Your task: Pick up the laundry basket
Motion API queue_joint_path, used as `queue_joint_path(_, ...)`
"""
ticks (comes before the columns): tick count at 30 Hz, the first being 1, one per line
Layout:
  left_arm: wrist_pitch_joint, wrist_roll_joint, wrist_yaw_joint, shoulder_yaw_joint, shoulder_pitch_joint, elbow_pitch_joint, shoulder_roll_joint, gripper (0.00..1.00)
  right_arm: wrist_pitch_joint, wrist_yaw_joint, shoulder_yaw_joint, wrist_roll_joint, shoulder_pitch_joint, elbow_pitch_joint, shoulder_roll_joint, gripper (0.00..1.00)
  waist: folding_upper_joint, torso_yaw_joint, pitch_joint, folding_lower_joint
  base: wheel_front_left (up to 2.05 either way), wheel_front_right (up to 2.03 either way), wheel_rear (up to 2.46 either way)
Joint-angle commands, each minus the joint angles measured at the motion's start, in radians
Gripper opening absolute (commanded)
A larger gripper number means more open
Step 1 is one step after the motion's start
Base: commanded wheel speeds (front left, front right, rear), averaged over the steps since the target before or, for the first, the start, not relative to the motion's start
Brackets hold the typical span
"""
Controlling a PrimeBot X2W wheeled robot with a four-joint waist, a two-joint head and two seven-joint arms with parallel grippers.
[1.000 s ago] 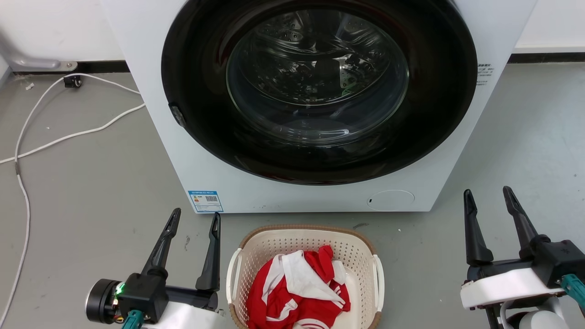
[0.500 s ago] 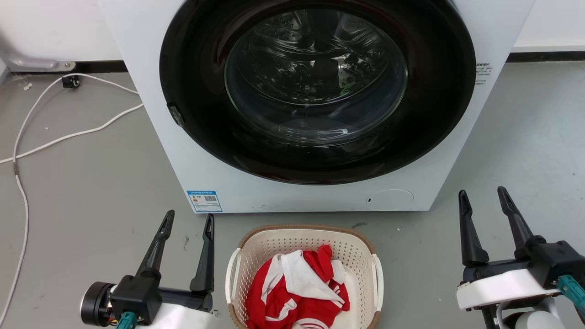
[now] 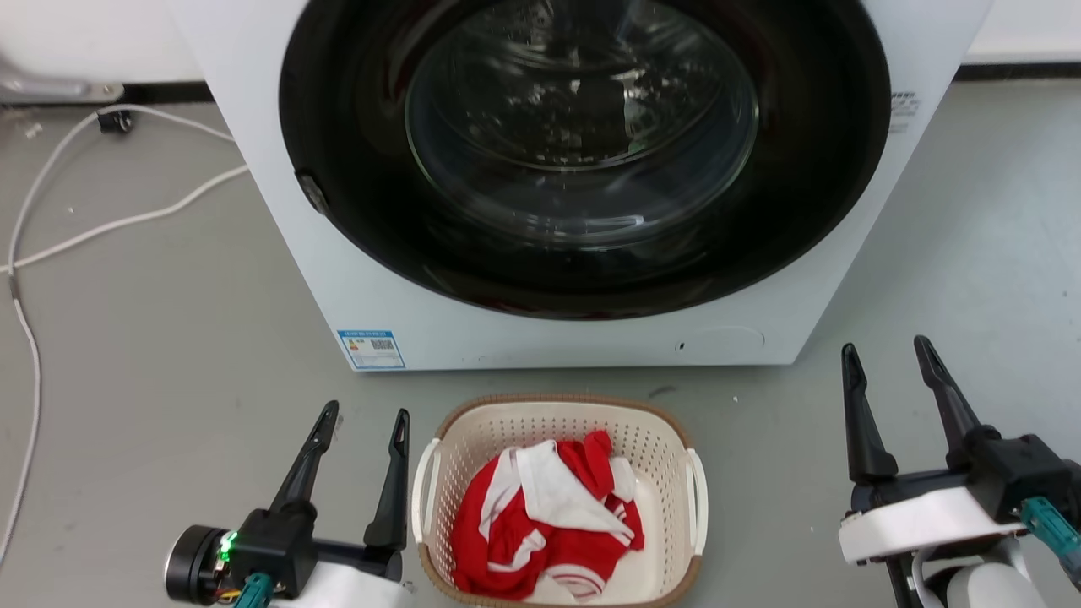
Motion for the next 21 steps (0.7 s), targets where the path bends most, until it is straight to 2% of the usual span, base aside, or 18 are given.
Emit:
queue_joint_path(1,-0.002,0.012,-0.003,-0.004,-0.030,0.022,-0.001,1.00,-0.002,0.000,0.006,-0.018,-0.030,0.005,0.000,1.00,0.0000,-0.006,0.054,0.0000,0.00,0.00,0.00)
queue_joint_path(9,-0.002,0.003,-0.007,0.004,-0.180,0.176,0.039,1.00,-0.002,0.000,0.018,-0.041,-0.153,0.063,0.000,1.00,0.0000,-0.013,0.265,0.0000,0.00,0.00,0.00)
queue_joint_path(13,-0.002,-0.006,-0.008,0.006,-0.256,0.260,0.065,1.00,-0.002,0.000,0.026,-0.033,-0.215,0.120,0.000,1.00,0.0000,-0.014,0.334,0.0000,0.00,0.00,0.00)
queue_joint_path(16,-0.002,-0.016,-0.009,-0.002,-0.335,0.371,0.088,1.00,-0.002,0.000,0.035,-0.034,-0.277,0.207,0.000,1.00,0.0000,-0.013,0.390,0.0000,0.00,0.00,0.00)
queue_joint_path(21,-0.003,-0.075,-0.009,-0.016,-0.481,0.564,0.130,1.00,0.064,0.000,0.031,-0.021,-0.397,0.383,0.000,1.00,0.0000,-0.012,0.474,0.0000,0.00,0.00,0.00)
